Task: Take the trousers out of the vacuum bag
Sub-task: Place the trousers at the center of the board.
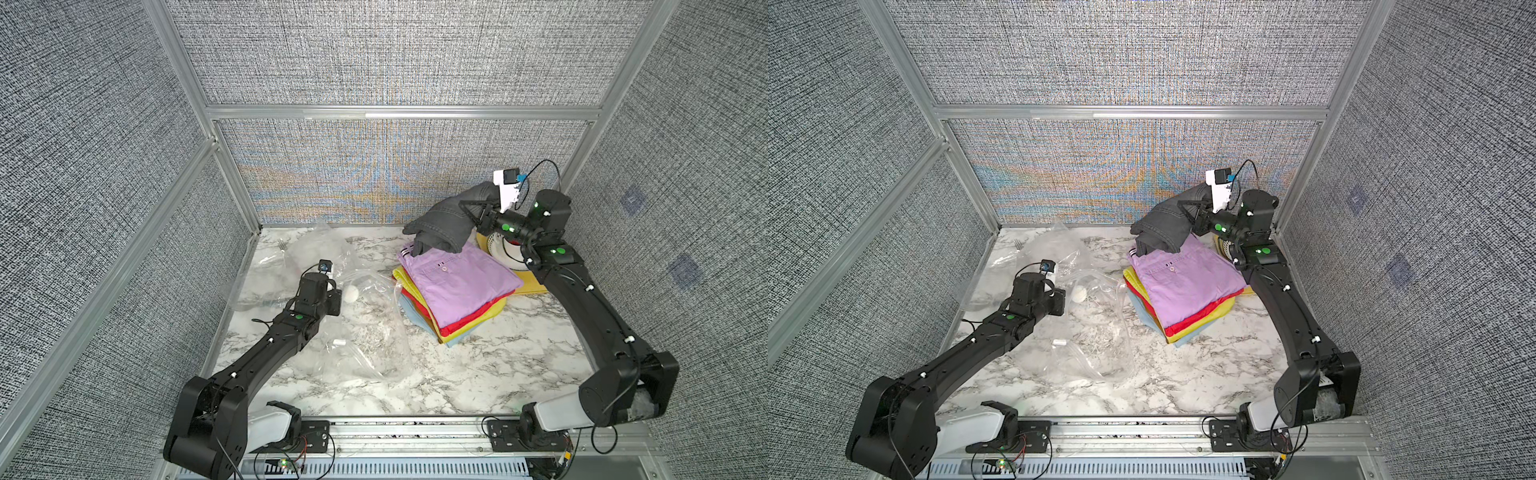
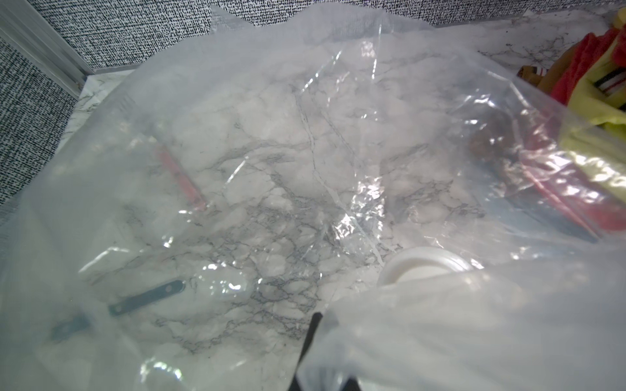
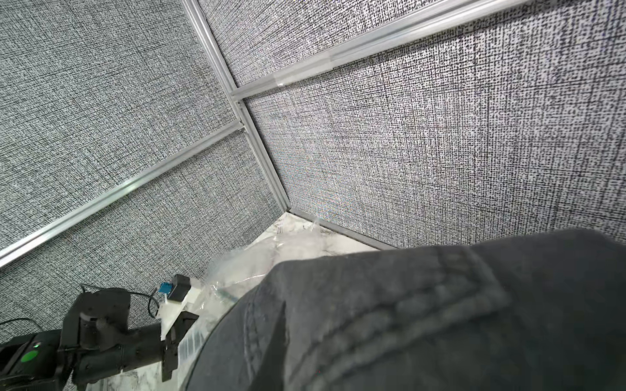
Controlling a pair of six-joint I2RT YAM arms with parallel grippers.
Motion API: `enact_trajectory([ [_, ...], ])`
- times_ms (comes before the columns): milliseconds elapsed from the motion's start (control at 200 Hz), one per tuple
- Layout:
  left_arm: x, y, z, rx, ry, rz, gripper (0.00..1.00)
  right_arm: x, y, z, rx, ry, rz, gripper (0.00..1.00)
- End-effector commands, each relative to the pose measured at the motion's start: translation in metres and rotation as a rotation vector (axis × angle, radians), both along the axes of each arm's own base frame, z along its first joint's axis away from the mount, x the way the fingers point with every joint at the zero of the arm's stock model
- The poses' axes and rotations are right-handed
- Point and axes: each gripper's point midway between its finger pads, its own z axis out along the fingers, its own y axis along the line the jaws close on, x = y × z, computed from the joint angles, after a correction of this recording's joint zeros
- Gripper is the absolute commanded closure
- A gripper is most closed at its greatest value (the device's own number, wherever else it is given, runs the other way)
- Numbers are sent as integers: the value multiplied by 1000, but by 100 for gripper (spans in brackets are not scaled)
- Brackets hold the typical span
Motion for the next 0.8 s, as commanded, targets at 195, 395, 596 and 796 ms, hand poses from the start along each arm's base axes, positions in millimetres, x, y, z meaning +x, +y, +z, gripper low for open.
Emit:
enact_trajectory([
  [195, 5, 3, 5, -5, -28, 21, 100, 5, 9, 29, 43, -129, 116, 100],
  [395, 4, 5, 6, -4, -33, 25, 100, 9, 2, 14, 52, -113, 119, 100],
  [596, 6, 4, 6, -3, -30, 23, 100, 14, -8, 12, 90, -103, 123, 100],
  [796, 6, 4, 4, -5, -26, 26, 100, 18, -7, 22, 110, -114, 137, 100],
])
